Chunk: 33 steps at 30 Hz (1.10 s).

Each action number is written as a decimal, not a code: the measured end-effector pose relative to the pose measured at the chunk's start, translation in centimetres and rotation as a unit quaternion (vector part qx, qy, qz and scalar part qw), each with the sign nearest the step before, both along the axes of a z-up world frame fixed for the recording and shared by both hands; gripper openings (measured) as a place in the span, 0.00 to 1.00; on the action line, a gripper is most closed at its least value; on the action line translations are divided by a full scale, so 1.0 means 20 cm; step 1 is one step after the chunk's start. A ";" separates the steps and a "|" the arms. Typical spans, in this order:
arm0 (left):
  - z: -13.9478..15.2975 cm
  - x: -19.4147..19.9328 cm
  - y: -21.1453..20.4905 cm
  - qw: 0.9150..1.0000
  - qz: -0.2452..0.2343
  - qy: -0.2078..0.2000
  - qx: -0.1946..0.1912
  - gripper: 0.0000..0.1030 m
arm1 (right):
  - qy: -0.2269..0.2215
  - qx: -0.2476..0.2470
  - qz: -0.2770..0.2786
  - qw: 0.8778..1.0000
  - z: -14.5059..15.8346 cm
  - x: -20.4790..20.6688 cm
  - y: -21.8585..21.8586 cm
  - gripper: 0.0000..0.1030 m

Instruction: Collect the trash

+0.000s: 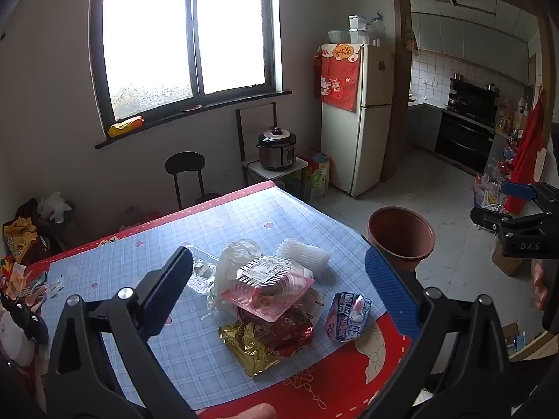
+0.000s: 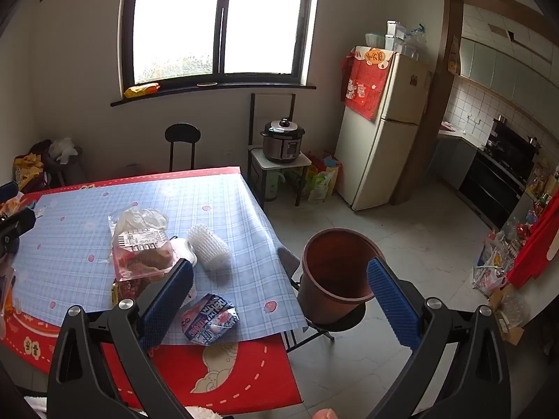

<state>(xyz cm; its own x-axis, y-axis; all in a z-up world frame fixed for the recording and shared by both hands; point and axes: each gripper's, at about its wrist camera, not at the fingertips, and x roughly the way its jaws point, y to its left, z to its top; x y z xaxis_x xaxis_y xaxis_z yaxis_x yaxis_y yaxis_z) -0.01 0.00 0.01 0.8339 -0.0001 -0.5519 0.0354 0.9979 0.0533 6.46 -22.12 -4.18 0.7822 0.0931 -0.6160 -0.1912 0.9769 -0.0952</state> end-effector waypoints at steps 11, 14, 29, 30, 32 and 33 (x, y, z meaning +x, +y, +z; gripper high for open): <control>0.00 0.00 0.00 1.000 0.000 0.000 0.000 0.95 | 0.000 -0.002 0.000 1.000 0.00 0.01 0.00 0.95; 0.00 0.00 0.00 1.000 -0.001 0.000 0.000 0.95 | 0.000 -0.002 0.000 1.000 0.00 0.01 0.00 0.95; 0.00 0.00 0.00 1.000 -0.001 -0.001 -0.001 0.95 | -0.001 -0.001 0.000 1.000 0.00 0.01 0.00 0.95; 0.00 0.00 0.00 1.000 -0.001 -0.002 -0.002 0.95 | -0.001 -0.001 0.000 1.000 0.00 0.01 0.00 0.95; 0.00 0.00 0.00 1.000 -0.001 -0.002 -0.001 0.95 | -0.001 -0.001 0.000 1.000 0.00 0.01 0.00 0.95; 0.00 0.00 0.00 1.000 -0.001 -0.002 -0.001 0.95 | -0.001 -0.001 0.000 1.000 0.00 0.00 0.00 0.95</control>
